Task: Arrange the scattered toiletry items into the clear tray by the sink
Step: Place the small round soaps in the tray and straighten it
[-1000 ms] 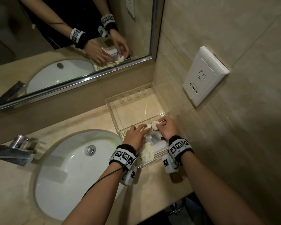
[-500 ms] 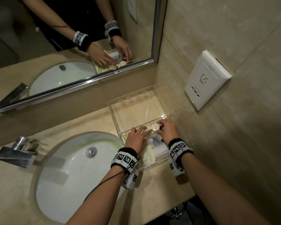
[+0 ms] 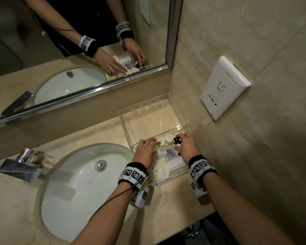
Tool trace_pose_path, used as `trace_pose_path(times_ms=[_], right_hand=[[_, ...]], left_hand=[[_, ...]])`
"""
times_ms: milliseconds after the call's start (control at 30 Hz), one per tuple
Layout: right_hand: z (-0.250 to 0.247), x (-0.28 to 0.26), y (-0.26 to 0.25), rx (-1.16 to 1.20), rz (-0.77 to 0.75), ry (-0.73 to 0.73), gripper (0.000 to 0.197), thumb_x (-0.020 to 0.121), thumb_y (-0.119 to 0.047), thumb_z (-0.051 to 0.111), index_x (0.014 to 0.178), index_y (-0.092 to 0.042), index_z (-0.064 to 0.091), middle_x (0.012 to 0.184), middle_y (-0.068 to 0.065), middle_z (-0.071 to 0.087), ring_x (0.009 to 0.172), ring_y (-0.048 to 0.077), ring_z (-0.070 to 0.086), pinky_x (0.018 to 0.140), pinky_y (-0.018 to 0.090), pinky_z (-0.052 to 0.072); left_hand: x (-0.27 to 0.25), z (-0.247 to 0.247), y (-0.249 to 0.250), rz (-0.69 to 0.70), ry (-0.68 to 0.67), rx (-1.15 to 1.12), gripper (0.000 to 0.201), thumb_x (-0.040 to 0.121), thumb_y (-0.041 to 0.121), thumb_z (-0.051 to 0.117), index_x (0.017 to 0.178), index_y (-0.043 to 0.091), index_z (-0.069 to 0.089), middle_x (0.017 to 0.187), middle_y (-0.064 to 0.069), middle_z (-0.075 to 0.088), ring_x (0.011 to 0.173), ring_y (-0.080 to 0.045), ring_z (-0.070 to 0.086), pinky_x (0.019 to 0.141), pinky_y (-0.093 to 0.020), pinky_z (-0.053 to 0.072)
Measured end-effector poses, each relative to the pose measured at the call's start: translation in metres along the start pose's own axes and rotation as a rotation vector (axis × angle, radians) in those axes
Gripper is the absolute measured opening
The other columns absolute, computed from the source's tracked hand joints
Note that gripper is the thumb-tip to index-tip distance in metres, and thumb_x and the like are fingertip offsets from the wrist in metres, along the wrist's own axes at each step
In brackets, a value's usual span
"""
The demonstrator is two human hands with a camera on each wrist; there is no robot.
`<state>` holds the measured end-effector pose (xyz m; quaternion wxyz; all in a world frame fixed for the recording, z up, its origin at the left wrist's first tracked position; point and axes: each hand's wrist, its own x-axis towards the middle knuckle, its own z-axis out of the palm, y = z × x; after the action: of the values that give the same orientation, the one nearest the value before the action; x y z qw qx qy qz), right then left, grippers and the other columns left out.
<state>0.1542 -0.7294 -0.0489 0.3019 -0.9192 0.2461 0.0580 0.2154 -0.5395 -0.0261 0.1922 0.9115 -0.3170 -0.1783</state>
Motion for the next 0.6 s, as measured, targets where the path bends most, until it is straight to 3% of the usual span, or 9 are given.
trace_pose_path(times_ms=[133,233,367,467,533,600], right_hand=[[-0.004,-0.003,0.0,-0.034,0.001,-0.03,0.049,0.083,-0.009,0.071,0.13,-0.014,0.056,0.128,0.006,0.048,0.107,0.024,0.06,0.097,0.041,0.052],[-0.007,-0.006,-0.001,0.028,0.015,-0.026,0.051,0.082,-0.009,0.073,0.13,-0.016,0.055,0.125,0.005,0.05,0.104,0.023,0.06,0.093,0.041,0.054],[-0.014,-0.019,-0.011,0.143,-0.069,-0.001,0.026,0.081,-0.012,0.075,0.105,-0.017,0.064,0.101,-0.003,0.055,0.079,0.009,0.056,0.076,0.027,0.053],[-0.015,-0.034,-0.026,0.248,-0.076,-0.181,0.025,0.079,-0.02,0.078,0.099,-0.019,0.064,0.09,-0.005,0.061,0.074,0.008,0.059,0.071,0.02,0.05],[-0.012,-0.043,-0.033,0.259,-0.043,-0.333,0.039,0.073,-0.031,0.082,0.105,-0.022,0.062,0.089,-0.006,0.064,0.079,0.009,0.062,0.073,0.023,0.052],[-0.008,-0.05,-0.033,0.156,-0.073,-0.38,0.056,0.064,-0.044,0.086,0.109,-0.028,0.058,0.09,-0.009,0.063,0.079,0.008,0.062,0.072,0.026,0.054]], left_hand=[[-0.005,-0.004,-0.004,-0.001,0.022,-0.022,0.04,0.093,0.018,0.052,0.132,0.026,0.053,0.138,0.006,0.048,0.116,-0.022,0.041,0.101,-0.033,0.039],[-0.01,-0.008,-0.008,0.002,0.056,-0.063,0.037,0.09,0.013,0.055,0.126,0.023,0.057,0.131,0.004,0.054,0.114,-0.021,0.043,0.098,-0.032,0.04],[-0.02,-0.011,-0.019,-0.029,0.06,-0.096,0.033,0.086,0.013,0.062,0.119,0.021,0.062,0.124,0.004,0.058,0.113,-0.019,0.045,0.098,-0.033,0.043],[-0.028,-0.01,-0.027,-0.023,0.037,-0.083,0.038,0.082,0.014,0.067,0.12,0.021,0.062,0.126,0.003,0.058,0.119,-0.021,0.046,0.102,-0.034,0.042],[-0.032,-0.006,-0.029,-0.018,0.037,-0.069,0.043,0.08,0.014,0.07,0.122,0.02,0.061,0.129,0.002,0.056,0.124,-0.02,0.044,0.105,-0.034,0.04],[-0.034,-0.002,-0.03,-0.023,0.06,-0.049,0.047,0.078,0.011,0.071,0.123,0.02,0.06,0.132,0.002,0.054,0.126,-0.02,0.042,0.103,-0.033,0.042]])
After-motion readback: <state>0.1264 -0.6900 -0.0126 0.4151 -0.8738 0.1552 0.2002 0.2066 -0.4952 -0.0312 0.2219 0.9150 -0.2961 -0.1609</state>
